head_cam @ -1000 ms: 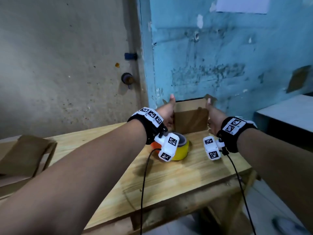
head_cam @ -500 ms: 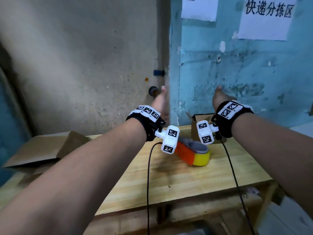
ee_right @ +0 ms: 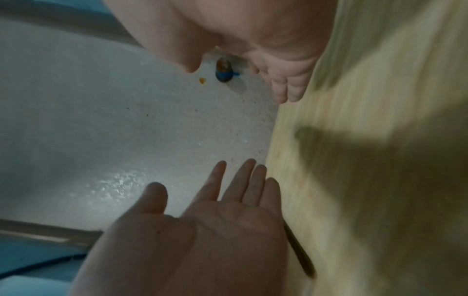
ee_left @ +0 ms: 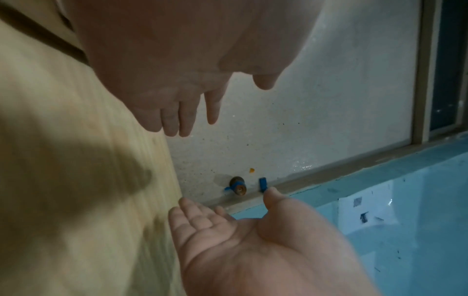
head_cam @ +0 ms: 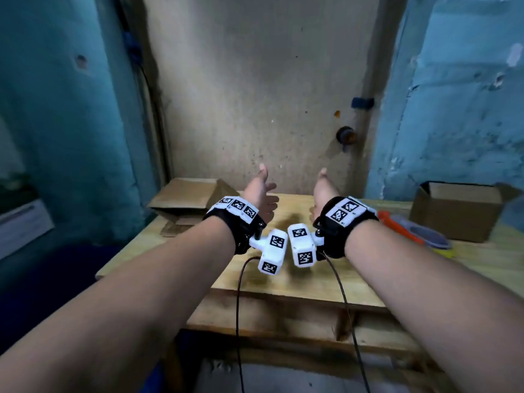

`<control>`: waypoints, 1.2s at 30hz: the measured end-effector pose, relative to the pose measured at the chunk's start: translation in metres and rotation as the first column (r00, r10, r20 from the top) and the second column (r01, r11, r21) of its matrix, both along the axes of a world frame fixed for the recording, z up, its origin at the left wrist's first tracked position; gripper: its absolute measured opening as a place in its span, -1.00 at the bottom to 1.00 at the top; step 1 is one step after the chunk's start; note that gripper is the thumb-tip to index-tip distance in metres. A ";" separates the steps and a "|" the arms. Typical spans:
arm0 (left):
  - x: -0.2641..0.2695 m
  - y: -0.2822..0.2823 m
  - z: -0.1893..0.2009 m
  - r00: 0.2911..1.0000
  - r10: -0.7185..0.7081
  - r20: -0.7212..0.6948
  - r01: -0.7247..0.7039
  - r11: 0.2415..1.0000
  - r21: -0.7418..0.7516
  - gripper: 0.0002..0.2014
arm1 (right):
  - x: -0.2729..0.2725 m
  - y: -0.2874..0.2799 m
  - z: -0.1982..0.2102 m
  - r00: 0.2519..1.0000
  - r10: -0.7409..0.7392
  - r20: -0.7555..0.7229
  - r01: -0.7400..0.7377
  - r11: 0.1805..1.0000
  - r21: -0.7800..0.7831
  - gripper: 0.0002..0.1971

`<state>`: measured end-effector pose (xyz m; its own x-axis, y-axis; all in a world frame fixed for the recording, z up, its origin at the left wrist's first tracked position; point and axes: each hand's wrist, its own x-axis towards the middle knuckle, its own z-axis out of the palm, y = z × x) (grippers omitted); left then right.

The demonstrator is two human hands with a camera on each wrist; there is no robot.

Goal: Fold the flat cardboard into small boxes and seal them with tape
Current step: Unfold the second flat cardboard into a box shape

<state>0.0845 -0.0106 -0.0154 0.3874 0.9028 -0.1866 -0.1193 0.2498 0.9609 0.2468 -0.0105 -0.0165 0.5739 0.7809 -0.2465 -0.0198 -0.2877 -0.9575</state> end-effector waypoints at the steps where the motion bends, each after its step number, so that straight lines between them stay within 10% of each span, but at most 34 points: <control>1: -0.007 -0.002 -0.006 1.000 -0.008 0.018 0.008 1.000 -0.008 -0.10 | -0.006 0.003 -0.014 0.999 0.005 -0.046 -0.004 1.000 0.015 0.14; 14: -0.138 0.007 0.018 0.972 0.205 0.111 -0.221 0.962 0.159 -0.74 | -0.105 0.036 -0.005 0.972 0.103 -0.213 -0.103 0.995 0.015 0.07; 22: -0.259 0.100 0.006 0.758 0.652 -0.008 -0.651 0.757 0.051 -0.29 | -0.148 0.087 -0.017 0.966 0.216 -0.143 -0.214 0.976 0.024 -0.16; 26: -0.269 0.117 -0.022 0.825 0.547 -0.143 -0.563 0.817 -0.125 -0.09 | -0.152 0.123 -0.044 0.957 0.265 -0.118 -0.270 0.963 -0.022 -0.09; 36: -0.196 0.096 -0.006 0.910 0.378 -0.171 -0.371 0.926 0.075 -0.74 | -0.141 0.104 -0.015 0.901 0.374 -0.220 -0.386 0.922 -0.015 -0.12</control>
<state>-0.1120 0.0850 -0.0212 -0.0168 0.9832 -0.1819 -0.0221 0.1815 0.9831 0.1055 0.0930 -0.0319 0.1671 0.9105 -0.3782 -0.0957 -0.3668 -0.9253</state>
